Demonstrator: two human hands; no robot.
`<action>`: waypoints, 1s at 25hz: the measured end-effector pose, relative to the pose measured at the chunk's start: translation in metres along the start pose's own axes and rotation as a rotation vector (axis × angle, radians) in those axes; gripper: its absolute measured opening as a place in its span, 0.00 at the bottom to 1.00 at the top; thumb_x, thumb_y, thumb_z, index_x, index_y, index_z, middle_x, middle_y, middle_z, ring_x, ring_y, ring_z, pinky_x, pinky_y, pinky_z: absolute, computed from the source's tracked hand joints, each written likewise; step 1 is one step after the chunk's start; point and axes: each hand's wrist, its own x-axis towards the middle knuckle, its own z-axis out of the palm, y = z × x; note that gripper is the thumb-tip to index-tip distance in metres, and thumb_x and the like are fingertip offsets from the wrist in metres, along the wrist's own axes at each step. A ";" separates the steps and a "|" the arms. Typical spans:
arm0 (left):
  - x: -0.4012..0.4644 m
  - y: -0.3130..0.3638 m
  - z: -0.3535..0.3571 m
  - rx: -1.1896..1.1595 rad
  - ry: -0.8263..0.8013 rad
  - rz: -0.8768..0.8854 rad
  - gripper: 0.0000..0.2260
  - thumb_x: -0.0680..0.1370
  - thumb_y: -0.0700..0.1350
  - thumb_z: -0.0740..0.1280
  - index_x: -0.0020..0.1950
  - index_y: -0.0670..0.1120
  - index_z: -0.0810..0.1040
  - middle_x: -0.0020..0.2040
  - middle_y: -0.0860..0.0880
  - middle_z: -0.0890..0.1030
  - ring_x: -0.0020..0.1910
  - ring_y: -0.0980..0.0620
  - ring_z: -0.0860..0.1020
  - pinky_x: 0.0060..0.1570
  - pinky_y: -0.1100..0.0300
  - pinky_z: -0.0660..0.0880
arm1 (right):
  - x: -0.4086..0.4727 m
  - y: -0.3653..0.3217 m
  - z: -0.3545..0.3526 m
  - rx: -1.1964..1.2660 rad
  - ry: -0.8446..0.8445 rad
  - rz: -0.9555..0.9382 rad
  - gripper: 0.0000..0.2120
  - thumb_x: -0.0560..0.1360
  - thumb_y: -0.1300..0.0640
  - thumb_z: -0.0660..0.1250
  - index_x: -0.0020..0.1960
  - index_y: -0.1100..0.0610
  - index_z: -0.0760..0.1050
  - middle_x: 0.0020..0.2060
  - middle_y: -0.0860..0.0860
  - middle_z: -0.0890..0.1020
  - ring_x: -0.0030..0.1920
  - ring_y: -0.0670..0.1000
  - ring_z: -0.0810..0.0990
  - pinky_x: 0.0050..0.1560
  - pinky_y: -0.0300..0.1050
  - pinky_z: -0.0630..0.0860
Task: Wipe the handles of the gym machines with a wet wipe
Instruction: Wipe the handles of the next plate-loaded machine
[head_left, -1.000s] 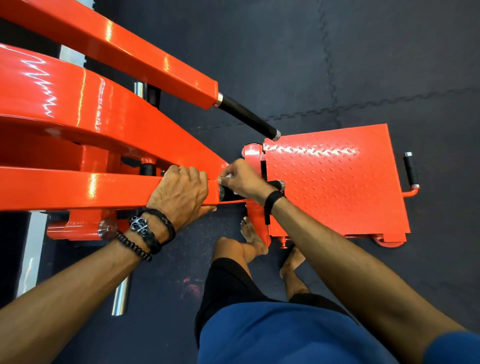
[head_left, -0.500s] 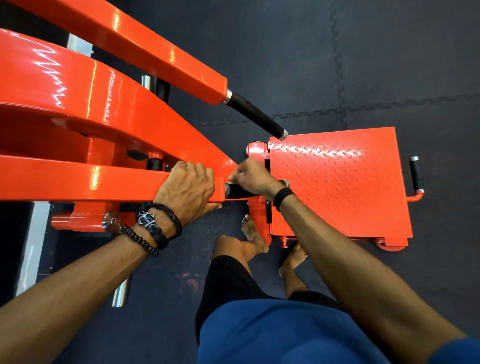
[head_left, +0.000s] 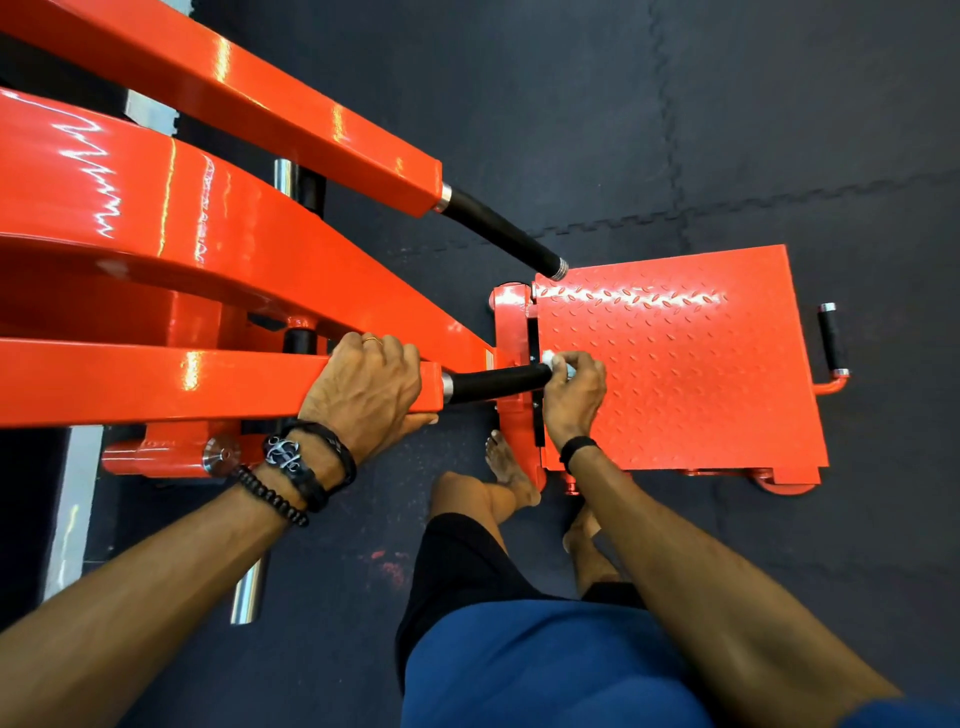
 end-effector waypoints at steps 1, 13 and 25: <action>0.000 0.000 0.000 0.003 -0.002 0.000 0.27 0.73 0.72 0.59 0.45 0.47 0.68 0.39 0.47 0.74 0.37 0.47 0.74 0.40 0.52 0.67 | -0.007 -0.003 0.002 0.021 0.021 0.015 0.03 0.78 0.64 0.65 0.49 0.62 0.77 0.49 0.60 0.76 0.50 0.58 0.75 0.48 0.39 0.65; 0.001 -0.001 -0.001 -0.016 -0.010 0.006 0.27 0.73 0.71 0.58 0.45 0.46 0.69 0.39 0.46 0.75 0.37 0.46 0.75 0.40 0.51 0.68 | -0.074 -0.012 0.037 0.622 0.050 0.632 0.09 0.73 0.68 0.70 0.45 0.54 0.77 0.44 0.56 0.83 0.45 0.56 0.83 0.52 0.51 0.81; 0.000 -0.001 -0.004 -0.019 -0.018 0.005 0.26 0.73 0.70 0.58 0.45 0.46 0.69 0.39 0.46 0.74 0.37 0.46 0.74 0.40 0.51 0.67 | -0.083 -0.043 0.025 1.123 -0.324 0.926 0.12 0.76 0.79 0.57 0.44 0.66 0.74 0.39 0.59 0.81 0.42 0.55 0.83 0.35 0.45 0.83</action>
